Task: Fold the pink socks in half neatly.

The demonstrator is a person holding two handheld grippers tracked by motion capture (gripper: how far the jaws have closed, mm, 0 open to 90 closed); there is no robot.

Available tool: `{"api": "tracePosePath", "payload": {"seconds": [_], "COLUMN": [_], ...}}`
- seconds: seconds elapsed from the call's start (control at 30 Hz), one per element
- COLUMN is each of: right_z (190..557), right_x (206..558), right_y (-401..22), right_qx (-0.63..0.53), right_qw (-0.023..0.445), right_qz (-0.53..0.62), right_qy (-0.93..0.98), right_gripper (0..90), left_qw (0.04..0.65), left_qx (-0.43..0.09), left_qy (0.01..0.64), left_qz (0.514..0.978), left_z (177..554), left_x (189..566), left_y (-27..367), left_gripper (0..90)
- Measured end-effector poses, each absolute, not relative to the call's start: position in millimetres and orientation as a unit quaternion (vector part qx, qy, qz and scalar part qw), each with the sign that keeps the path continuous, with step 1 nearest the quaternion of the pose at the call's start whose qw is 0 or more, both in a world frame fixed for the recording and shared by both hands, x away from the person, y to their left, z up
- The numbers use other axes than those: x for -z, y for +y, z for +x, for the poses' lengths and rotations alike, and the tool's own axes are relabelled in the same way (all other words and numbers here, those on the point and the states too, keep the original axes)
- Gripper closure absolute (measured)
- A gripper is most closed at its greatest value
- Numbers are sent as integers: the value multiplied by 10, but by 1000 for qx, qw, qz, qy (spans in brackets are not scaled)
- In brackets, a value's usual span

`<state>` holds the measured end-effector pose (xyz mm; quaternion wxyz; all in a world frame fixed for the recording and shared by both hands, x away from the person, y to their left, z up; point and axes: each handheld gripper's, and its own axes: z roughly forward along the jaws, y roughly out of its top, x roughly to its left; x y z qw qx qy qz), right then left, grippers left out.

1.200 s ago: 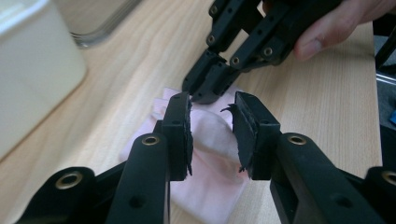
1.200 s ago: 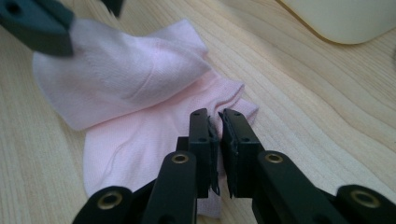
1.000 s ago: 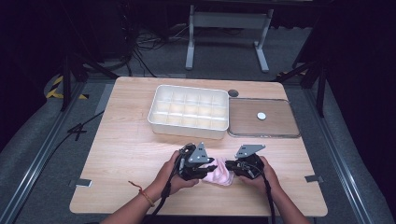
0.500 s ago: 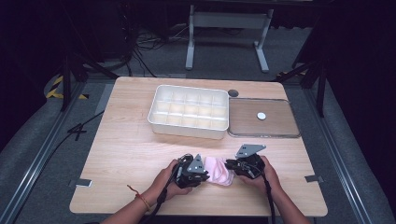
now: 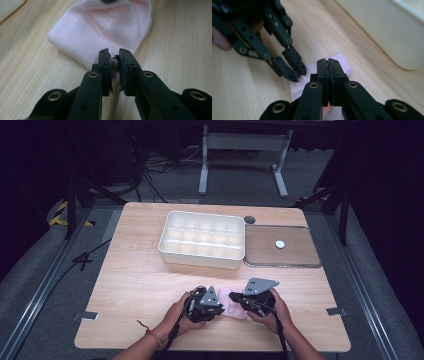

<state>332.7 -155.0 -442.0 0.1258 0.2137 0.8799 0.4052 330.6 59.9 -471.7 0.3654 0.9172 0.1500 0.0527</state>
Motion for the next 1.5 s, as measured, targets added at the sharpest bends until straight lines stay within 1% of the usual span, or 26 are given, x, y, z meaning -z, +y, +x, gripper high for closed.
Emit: {"api": "tracePosePath", "payload": {"seconds": [0.2, 0.3, 0.37, 0.43, 0.5, 0.57, 0.67, 0.73, 0.87, 1.03, 1.1, 1.2, 1.27, 1.43, 1.5], "right_z": [3379, 3390, 3388, 3385, 3390, 3396, 3392, 3395, 3403, 3394, 3378, 3359, 3364, 3422, 3422], "right_x": [4614, 4652, 4653, 4666, 4671, 4675, 4675, 4678, 4684, 4677, 4643, 4617, 4654, 4668, 4667], "right_y": [-1596, -1615, -1604, -1595, -1602, -1613, -1610, -1610, -1620, -1620, -1617, -1605, -1587, -1626, -1622], "right_qx": [-353, -350, -346, -347, -350, -352, -351, -352, -356, -355, -353, -344, -339, -350, -350], "right_qw": [124, 117, 120, 122, 118, 116, 119, 117, 116, 117, 124, 130, 121, 92, 93], "right_qz": [217, 222, 219, 221, 224, 227, 226, 227, 227, 228, 227, 226, 226, 238, 237], "right_qy": [902, 903, 904, 903, 902, 901, 901, 900, 899, 899, 899, 902, 905, 901, 902], "right_gripper": [894, 894, 894, 895, 895, 895, 896, 896, 896, 883, 816, 841, 854, 855, 855], "left_qw": [370, 369, 369, 372, 384, 386, 400, 404, 398, 377, 375, 373, 375, 375, 384], "left_qx": [-47, -45, -40, -36, -33, -35, -15, -15, -20, -37, -41, -43, -41, -36, -17], "left_qy": [154, 159, 167, 184, 209, 224, 253, 261, 266, 266, 262, 257, 256, 264, 276], "left_qz": [915, 915, 913, 909, 899, 894, 880, 877, 878, 887, 888, 890, 890, 888, 881], "left_z": [3310, 3302, 3305, 3311, 3328, 3350, 3380, 3379, 3387, 3380, 3376, 3375, 3376, 3389, 3411], "left_x": [4726, 4722, 4710, 4703, 4706, 4705, 4713, 4721, 4740, 4765, 4765, 4763, 4766, 4761, 4764], "left_y": [606, 618, 641, 677, 730, 770, 797, 767, 702, 663, 663, 662, 657, 642, 626], "left_gripper": [800, 795, 763, 731, 678, 655, 590, 537, 484, 492, 498, 505, 518, 522, 525]}}
